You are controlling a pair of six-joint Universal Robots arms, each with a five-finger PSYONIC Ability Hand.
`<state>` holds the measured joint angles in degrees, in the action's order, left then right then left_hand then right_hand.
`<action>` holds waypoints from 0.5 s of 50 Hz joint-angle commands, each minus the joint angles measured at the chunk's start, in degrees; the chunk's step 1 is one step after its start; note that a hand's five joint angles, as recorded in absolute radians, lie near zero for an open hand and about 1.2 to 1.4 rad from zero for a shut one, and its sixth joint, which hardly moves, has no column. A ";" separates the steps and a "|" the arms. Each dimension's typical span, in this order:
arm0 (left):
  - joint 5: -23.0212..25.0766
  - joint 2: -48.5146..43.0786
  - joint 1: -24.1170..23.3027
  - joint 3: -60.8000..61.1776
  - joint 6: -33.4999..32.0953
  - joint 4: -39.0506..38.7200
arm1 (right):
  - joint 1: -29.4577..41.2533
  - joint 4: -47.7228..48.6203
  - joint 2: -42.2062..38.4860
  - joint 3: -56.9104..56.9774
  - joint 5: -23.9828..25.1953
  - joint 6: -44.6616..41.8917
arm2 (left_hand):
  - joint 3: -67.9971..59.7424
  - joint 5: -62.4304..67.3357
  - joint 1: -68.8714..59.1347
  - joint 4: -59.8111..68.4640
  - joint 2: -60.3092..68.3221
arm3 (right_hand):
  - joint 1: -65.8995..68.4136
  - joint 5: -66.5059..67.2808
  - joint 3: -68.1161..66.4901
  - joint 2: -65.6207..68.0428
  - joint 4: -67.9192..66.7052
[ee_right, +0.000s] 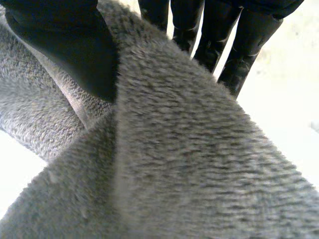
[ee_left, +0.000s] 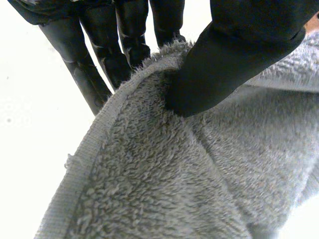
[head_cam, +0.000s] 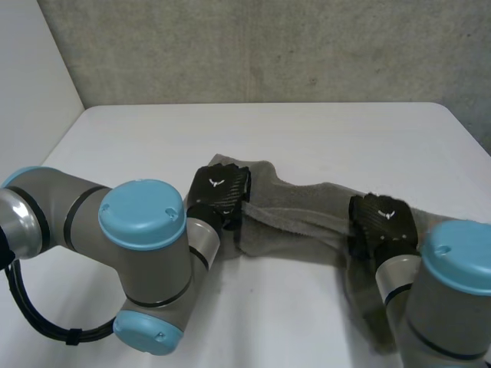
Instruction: Fold the towel.
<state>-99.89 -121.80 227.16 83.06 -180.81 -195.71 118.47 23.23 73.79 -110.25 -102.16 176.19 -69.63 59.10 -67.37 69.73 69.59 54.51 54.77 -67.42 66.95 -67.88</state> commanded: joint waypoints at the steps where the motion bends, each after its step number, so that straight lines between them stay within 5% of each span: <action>1: 0.75 -0.98 0.65 1.75 -0.33 -0.46 | -4.83 -4.86 1.98 -0.14 9.96 -6.03 | -10.37 10.90 -12.63 10.27 10.41 | 25.49 15.23 -12.58 13.05 -12.12; 5: 0.66 -2.74 0.65 1.49 -0.51 -0.19 | -8.25 -12.04 1.28 2.40 15.49 -10.94 | -10.37 10.90 -12.63 10.27 10.41 | 25.49 15.23 -12.58 13.05 -12.12; 12: 0.66 -8.00 3.01 -2.36 -5.67 -0.98 | -10.28 -15.75 -0.40 10.23 16.56 -19.48 | -10.37 10.90 -12.63 10.27 10.41 | 25.49 15.23 -12.58 13.05 -12.12; 18: 0.58 -6.88 7.67 -12.63 -13.06 -9.92 | -9.93 -4.02 -0.49 21.80 16.56 -24.13 | -10.37 10.90 -12.63 10.27 10.41 | 25.49 15.23 -12.58 13.05 -12.12; 25: 0.49 -0.90 9.61 -23.36 -13.78 -20.74 | -9.58 11.32 -0.92 34.23 17.17 -23.79 | -10.37 10.90 -12.63 10.27 10.41 | 25.49 15.23 -12.58 13.05 -12.12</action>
<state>-99.29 -127.76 234.97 69.11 -193.69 -207.08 108.48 23.53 73.12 -84.65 -85.29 151.93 -69.70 59.20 -67.64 69.75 69.74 54.51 54.85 -67.60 66.95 -68.20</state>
